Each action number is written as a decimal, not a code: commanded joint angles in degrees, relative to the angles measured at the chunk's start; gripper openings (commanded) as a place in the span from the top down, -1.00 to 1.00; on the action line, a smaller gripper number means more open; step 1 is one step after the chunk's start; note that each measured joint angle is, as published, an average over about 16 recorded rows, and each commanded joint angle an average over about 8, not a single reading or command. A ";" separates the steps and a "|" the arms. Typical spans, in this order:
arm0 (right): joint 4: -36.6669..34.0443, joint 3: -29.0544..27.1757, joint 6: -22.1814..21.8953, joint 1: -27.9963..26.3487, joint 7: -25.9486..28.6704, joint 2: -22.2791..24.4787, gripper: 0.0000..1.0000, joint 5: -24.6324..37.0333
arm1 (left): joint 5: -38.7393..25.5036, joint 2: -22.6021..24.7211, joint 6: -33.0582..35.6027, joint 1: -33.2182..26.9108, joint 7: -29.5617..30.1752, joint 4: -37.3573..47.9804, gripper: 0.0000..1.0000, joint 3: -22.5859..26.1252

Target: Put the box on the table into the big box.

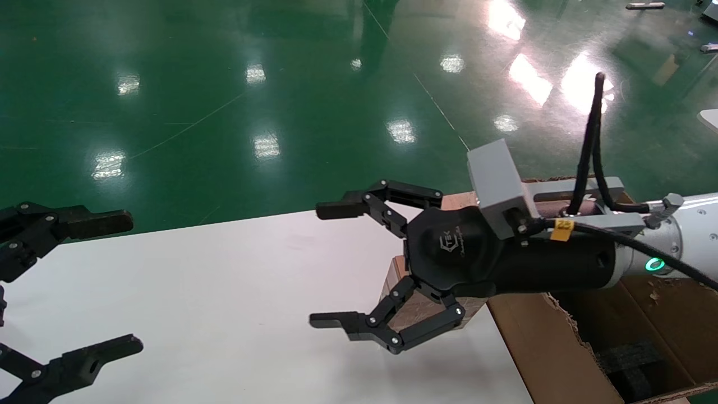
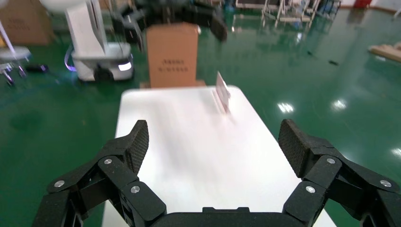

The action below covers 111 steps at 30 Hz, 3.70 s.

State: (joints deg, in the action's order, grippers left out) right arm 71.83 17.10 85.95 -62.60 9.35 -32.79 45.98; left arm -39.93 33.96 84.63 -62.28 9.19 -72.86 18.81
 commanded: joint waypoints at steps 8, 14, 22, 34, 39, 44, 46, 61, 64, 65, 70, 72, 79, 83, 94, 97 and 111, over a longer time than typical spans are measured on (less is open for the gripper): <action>-6.21 0.88 1.48 -2.35 -4.43 2.48 -1.00 6.35 | 0.01 0.00 0.00 -0.01 -0.01 0.01 1.00 0.01; -12.88 2.23 2.72 -3.56 -9.86 2.72 -1.00 10.91 | 0.01 0.00 0.00 -0.01 -0.01 0.01 1.00 0.02; -20.35 3.99 3.46 -5.61 -14.44 2.16 -1.00 14.08 | 0.02 -0.01 0.00 -0.01 -0.02 0.01 1.00 0.03; -29.30 7.86 4.10 -6.74 -21.12 1.60 -1.00 16.64 | 0.03 -0.02 -0.01 -0.02 -0.03 0.01 1.00 0.05; -32.83 8.70 3.99 -6.17 -23.40 1.60 -1.00 16.05 | 0.03 -0.02 -0.01 -0.02 -0.03 0.01 1.00 0.06; -35.07 9.69 4.09 -6.84 -24.88 1.36 -1.00 16.00 | 0.04 -0.02 -0.02 -0.02 -0.03 0.01 1.00 0.06; -35.84 10.15 4.15 -7.21 -25.35 1.22 -1.00 16.04 | 0.04 -0.02 -0.02 -0.02 -0.03 0.01 1.00 0.07; -39.64 14.05 4.50 -9.05 -27.68 1.02 -1.00 15.25 | 0.05 -0.03 -0.03 -0.03 -0.04 0.01 1.00 0.09; -40.07 14.85 4.50 -9.32 -27.96 1.09 -1.00 15.02 | 0.06 -0.03 -0.03 -0.03 -0.05 0.01 1.00 0.09; -40.20 15.13 4.51 -9.41 -28.05 1.11 -1.00 14.94 | 0.06 -0.03 -0.03 -0.03 -0.05 0.01 1.00 0.09; -40.75 16.41 4.49 -9.88 -28.48 1.21 -1.00 14.52 | 0.06 -0.03 -0.03 -0.03 -0.05 0.01 1.00 0.10; -40.98 16.90 4.47 -10.12 -28.70 1.23 -1.00 14.37 | 0.06 -0.04 -0.03 -0.03 -0.05 0.01 1.00 0.10; -42.19 18.47 4.42 -11.03 -29.71 1.25 -1.00 13.95 | 0.07 -0.04 -0.04 -0.03 -0.06 0.01 1.00 0.11; -43.04 19.29 4.43 -11.53 -30.29 1.22 -1.00 13.64 | 0.07 -0.04 -0.04 -0.03 -0.06 0.01 1.00 0.11; -45.02 21.41 4.53 -12.79 -31.62 0.97 -1.00 12.59 | 0.08 -0.05 -0.04 -0.04 -0.06 0.01 1.00 0.13; -45.25 21.88 4.60 -12.95 -31.78 0.91 -1.00 12.25 | 0.09 -0.05 -0.05 -0.04 -0.07 0.01 0.47 0.13; -45.43 22.47 4.64 -13.06 -31.87 0.92 0.57 11.79 | 0.11 -0.05 -0.06 -0.02 -0.07 0.02 -1.00 0.13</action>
State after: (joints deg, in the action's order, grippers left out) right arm 26.40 39.58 90.59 -75.66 -22.52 -31.87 57.78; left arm -39.83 33.91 84.57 -62.30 9.12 -72.84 18.94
